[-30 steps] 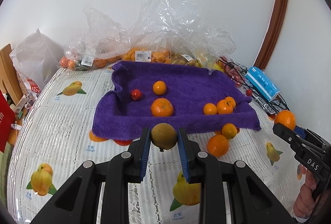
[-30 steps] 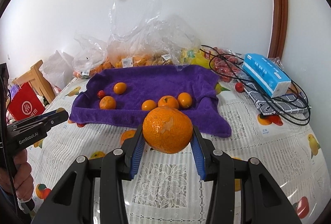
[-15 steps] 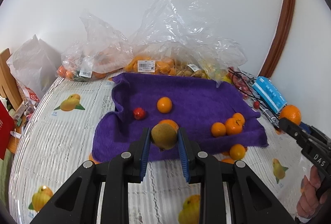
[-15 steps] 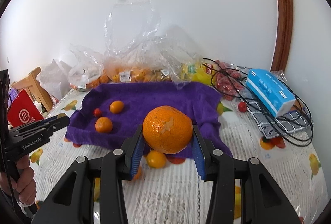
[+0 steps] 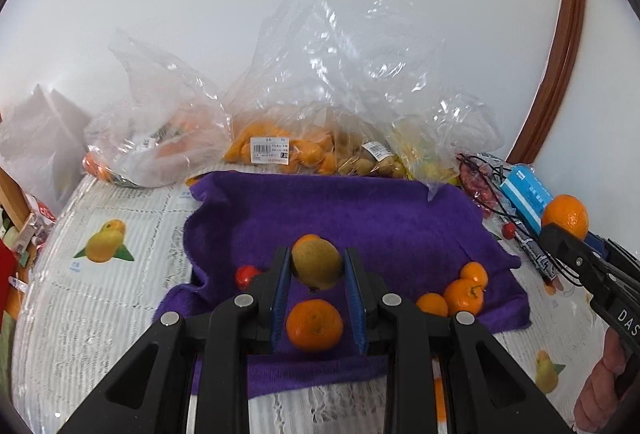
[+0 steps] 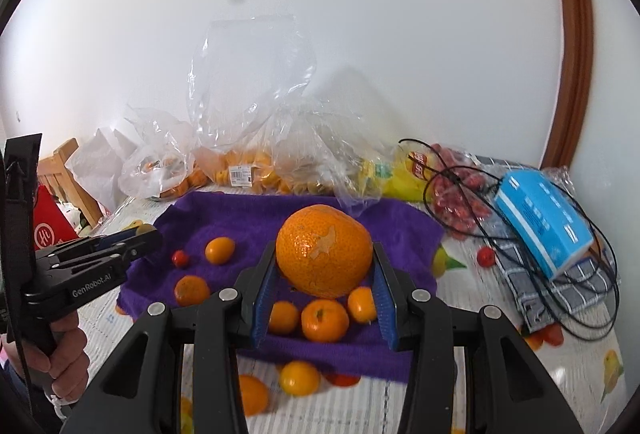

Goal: Organize fruits
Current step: 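Lower the orange and yellow fruit onto the towel and open both grippers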

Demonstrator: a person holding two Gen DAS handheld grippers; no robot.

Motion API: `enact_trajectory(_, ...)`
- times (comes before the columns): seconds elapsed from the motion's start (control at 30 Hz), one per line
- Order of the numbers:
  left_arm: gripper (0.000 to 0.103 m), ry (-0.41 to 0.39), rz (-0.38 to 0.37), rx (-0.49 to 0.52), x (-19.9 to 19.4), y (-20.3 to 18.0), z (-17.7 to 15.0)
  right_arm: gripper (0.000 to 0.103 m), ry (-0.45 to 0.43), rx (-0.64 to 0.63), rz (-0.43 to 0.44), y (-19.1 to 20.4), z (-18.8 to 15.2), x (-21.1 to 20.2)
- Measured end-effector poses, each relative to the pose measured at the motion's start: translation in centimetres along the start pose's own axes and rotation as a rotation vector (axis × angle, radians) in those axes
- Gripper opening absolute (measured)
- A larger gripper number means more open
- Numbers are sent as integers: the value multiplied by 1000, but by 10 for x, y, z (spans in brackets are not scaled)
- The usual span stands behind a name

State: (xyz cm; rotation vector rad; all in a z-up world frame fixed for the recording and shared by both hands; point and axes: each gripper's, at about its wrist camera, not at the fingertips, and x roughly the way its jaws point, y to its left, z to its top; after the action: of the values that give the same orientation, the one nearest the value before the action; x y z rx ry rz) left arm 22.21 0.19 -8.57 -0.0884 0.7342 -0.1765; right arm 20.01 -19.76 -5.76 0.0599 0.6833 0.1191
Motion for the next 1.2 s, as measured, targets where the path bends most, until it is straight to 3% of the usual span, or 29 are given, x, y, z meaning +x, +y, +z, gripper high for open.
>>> enact_trajectory(0.23, 26, 72, 24, -25, 27, 12, -18, 43, 111, 31, -18, -15, -25, 40)
enact_trajectory(0.67, 25, 47, 8, -26, 32, 12, -22, 43, 186, 42, -52, -29, -41, 63)
enact_trajectory(0.9, 25, 15, -47, -45, 29, 12, -21, 45, 160, 42, -48, -28, -41, 59)
enact_trajectory(1.2, 26, 21, -41, -9, 35, 0, -25, 46, 140, 23, -38, -21, -39, 54)
